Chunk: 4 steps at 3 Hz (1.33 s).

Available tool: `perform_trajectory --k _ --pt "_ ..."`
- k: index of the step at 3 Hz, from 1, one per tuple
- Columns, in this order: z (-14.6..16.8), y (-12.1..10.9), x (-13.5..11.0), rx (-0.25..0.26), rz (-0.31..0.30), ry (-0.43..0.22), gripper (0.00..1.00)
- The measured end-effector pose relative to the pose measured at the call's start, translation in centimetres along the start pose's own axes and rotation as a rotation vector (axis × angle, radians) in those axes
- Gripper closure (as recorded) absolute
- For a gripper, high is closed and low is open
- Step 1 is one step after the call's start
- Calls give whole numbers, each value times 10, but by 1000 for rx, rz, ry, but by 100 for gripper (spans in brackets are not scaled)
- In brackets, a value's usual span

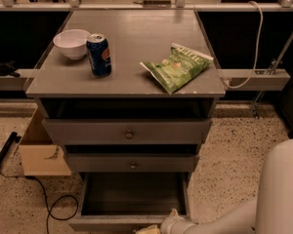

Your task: Close bottom drawer

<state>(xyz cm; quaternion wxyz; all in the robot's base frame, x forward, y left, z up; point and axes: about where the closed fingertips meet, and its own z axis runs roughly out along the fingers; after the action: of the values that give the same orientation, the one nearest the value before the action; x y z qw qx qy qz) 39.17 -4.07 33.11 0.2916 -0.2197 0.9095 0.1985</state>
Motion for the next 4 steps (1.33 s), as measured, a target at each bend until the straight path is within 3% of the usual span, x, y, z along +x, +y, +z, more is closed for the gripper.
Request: perform_trajectory --k 1,2,3,4 --pt "5 -1 3 -72 55 -25 0" --pt "4 -2 6 -114 51 -36 0" --pt "4 -2 6 -113 49 -36 0" --pt "5 -10 17 -105 -4 -40 0"
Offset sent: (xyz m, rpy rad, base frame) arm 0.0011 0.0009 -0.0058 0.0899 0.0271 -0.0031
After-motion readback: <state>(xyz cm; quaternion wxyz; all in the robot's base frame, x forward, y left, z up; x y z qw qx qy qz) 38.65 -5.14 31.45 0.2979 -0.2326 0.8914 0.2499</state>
